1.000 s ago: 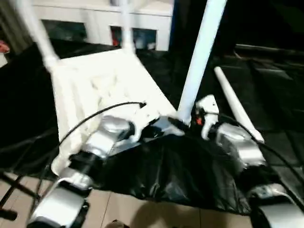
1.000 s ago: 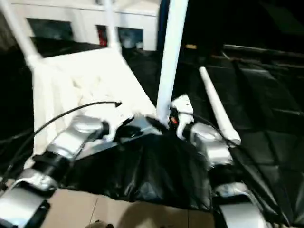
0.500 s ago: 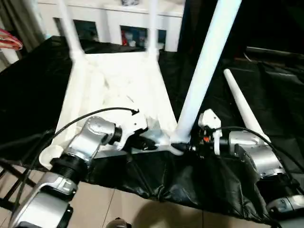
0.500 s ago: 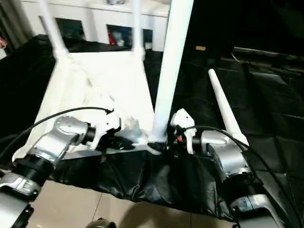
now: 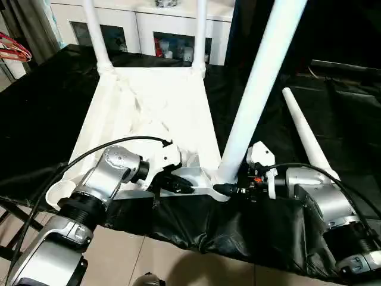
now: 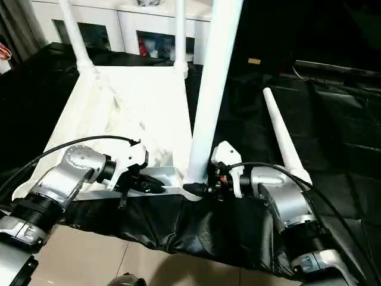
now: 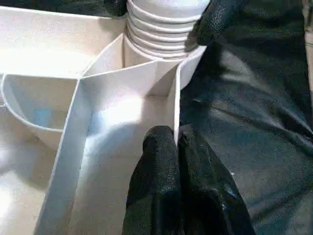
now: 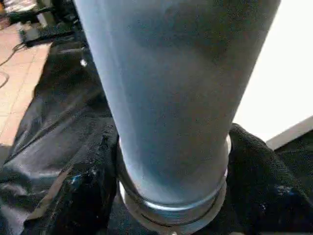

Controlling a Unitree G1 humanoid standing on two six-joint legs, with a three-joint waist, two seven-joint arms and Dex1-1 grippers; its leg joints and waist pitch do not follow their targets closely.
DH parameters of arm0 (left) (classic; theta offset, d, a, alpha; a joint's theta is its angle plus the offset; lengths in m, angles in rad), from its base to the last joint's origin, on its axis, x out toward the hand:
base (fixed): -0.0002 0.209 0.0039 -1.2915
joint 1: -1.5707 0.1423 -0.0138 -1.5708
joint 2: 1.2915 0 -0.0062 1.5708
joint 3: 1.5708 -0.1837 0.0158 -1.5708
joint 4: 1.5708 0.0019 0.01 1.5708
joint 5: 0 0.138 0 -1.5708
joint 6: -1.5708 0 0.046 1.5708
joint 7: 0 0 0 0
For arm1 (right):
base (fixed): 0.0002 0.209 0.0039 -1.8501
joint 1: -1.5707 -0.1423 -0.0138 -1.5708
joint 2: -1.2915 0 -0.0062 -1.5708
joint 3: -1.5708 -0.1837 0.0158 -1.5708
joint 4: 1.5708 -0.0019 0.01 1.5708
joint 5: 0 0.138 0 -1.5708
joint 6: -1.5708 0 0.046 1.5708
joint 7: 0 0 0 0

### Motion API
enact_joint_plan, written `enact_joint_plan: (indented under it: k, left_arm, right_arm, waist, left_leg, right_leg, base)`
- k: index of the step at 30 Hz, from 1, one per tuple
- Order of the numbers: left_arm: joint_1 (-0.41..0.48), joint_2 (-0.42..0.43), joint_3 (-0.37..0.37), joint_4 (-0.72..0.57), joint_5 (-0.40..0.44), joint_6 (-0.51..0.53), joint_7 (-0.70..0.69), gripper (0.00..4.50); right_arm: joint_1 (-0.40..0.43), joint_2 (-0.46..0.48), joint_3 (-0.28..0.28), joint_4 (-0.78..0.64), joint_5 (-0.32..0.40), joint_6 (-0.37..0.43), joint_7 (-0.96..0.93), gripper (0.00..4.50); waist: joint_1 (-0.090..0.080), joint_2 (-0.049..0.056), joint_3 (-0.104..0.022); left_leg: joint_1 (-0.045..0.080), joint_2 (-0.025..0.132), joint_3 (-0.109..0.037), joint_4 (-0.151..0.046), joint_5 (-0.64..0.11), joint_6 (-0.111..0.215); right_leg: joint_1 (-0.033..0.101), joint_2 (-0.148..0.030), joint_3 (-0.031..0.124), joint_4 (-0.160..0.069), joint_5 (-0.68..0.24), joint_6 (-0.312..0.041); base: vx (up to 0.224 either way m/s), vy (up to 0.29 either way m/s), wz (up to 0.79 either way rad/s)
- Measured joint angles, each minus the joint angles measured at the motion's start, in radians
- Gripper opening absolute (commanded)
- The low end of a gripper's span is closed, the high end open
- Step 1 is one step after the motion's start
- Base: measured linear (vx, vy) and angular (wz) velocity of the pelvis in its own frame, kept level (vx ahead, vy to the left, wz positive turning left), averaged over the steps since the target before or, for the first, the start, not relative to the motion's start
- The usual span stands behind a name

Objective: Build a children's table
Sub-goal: Rotate leg to tighten

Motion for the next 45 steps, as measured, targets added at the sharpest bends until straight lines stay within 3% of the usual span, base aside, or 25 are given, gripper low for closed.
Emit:
enact_joint_plan:
  k: [3,7,11,17,19,21,23,26,32,35,41,44,45]
  left_arm:
    - [-0.026,-0.049,0.021,0.052,0.018,0.018,0.105,0.00]
    - [-0.064,-0.137,0.041,0.103,0.046,0.067,0.269,0.00]
    - [-0.089,-0.210,0.059,0.139,0.061,0.101,0.408,0.00]
    - [-0.096,-0.261,0.073,0.152,0.079,0.105,0.521,0.00]
    - [-0.096,-0.262,0.074,0.152,0.079,0.105,0.523,0.00]
    - [-0.095,-0.261,0.073,0.149,0.079,0.105,0.516,0.00]
    - [-0.090,-0.249,0.070,0.138,0.079,0.104,0.503,0.00]
    - [-0.069,-0.214,0.060,0.104,0.076,0.086,0.428,0.00]
    - [-0.015,-0.122,0.038,0.013,0.042,0.063,0.243,0.00]
    - [0.003,-0.078,0.022,-0.012,0.024,0.052,0.151,0.00]
    - [0.005,-0.047,0.009,-0.012,0.004,0.037,0.031,0.00]
    - [0.006,-0.027,0.004,-0.012,-0.002,0.030,-0.015,0.00]
    - [0.006,-0.022,0.003,-0.012,-0.003,0.024,-0.027,0.00]
  right_arm:
    - [-0.003,0.074,-0.063,0.056,-0.002,-0.005,-0.151,2.74]
    - [-0.037,0.170,-0.133,0.129,-0.021,-0.010,-0.397,2.74]
    - [-0.081,0.247,-0.168,0.190,-0.060,-0.034,-0.614,2.74]
    - [-0.117,0.316,-0.193,0.270,-0.099,-0.123,-0.785,2.74]
    - [-0.118,0.323,-0.201,0.278,-0.102,-0.136,-0.788,3.43]
    - [-0.119,0.329,-0.204,0.281,-0.100,-0.136,-0.787,3.43]
    - [-0.119,0.330,-0.204,0.281,-0.095,-0.135,-0.771,3.79]
    - [-0.118,0.303,-0.193,0.280,-0.091,-0.125,-0.680,3.79]
    - [-0.078,0.209,-0.115,0.213,-0.069,-0.104,-0.428,3.79]
    - [-0.037,0.132,-0.062,0.140,-0.056,-0.083,-0.264,3.79]
    - [0.004,0.014,-0.012,0.037,-0.020,-0.029,-0.039,3.79]
    - [0.011,-0.012,0.006,0.012,-0.012,-0.015,0.020,3.79]
    - [0.012,-0.019,0.013,0.002,-0.012,-0.013,0.035,3.55]
  waist:
    - [-0.009,0.000,0.000]
    - [-0.038,0.000,0.000]
    - [-0.056,0.000,-0.001]
    - [-0.061,0.004,-0.003]
    - [-0.061,0.004,-0.003]
    - [-0.063,0.004,-0.002]
    - [-0.066,0.004,-0.002]
    - [-0.066,0.004,-0.002]
    - [-0.052,0.007,-0.001]
    - [-0.038,0.007,-0.001]
    - [-0.009,0.007,-0.001]
    - [-0.004,0.007,-0.001]
    - [-0.003,0.007,0.000]
  left_leg:
    - [0.002,0.000,0.000,0.004,0.001,-0.001]
    - [0.003,0.000,0.000,0.007,0.001,-0.001]
    - [0.004,0.000,0.000,0.007,0.001,-0.001]
    - [0.003,0.000,-0.001,0.003,0.001,-0.001]
    - [0.003,0.000,-0.001,0.002,0.001,-0.001]
    - [0.003,0.000,0.000,0.003,0.001,-0.001]
    - [0.003,0.000,0.000,0.003,0.001,-0.001]
    - [0.002,0.000,0.000,0.002,0.001,-0.001]
    - [-0.001,0.000,0.000,0.002,0.000,0.000]
    - [-0.001,0.000,0.000,0.002,0.000,0.000]
    - [-0.001,0.001,0.001,0.005,0.000,0.001]
    - [-0.001,0.001,0.001,0.005,0.000,0.001]
    - [-0.001,0.001,0.001,0.005,0.000,0.000]
  right_leg:
    - [0.002,0.000,0.001,0.003,0.001,0.000]
    - [0.001,0.000,0.001,0.003,0.000,0.004]
    - [0.001,0.000,0.001,0.003,0.002,0.004]
    - [0.000,0.000,0.000,0.002,0.004,-0.001]
    - [0.000,0.000,0.000,0.002,0.004,-0.001]
    - [-0.001,0.000,0.000,0.002,0.004,-0.001]
    - [-0.001,0.000,0.000,0.002,0.004,-0.001]
    - [-0.002,0.000,0.000,0.002,0.004,-0.001]
    - [-0.002,0.000,0.000,0.000,0.004,-0.001]
    - [-0.002,0.000,0.000,0.000,0.004,-0.001]
    - [0.000,0.000,0.001,0.000,0.004,-0.001]
    - [0.000,0.000,0.000,0.000,0.004,-0.001]
    - [0.000,0.000,0.000,0.000,0.004,-0.001]
  base:
    - [0.000,0.000,0.00]
    - [0.000,0.000,0.00]
    - [0.000,0.000,0.00]
    - [0.000,0.000,0.00]
    - [0.000,0.000,0.00]
    - [0.000,0.000,0.00]
    - [0.000,0.000,0.00]
    - [0.000,0.000,0.00]
    - [0.000,0.000,0.00]
    - [0.000,0.000,0.00]
    - [0.000,0.000,0.00]
    - [0.000,0.000,0.00]
    - [0.000,0.000,0.00]
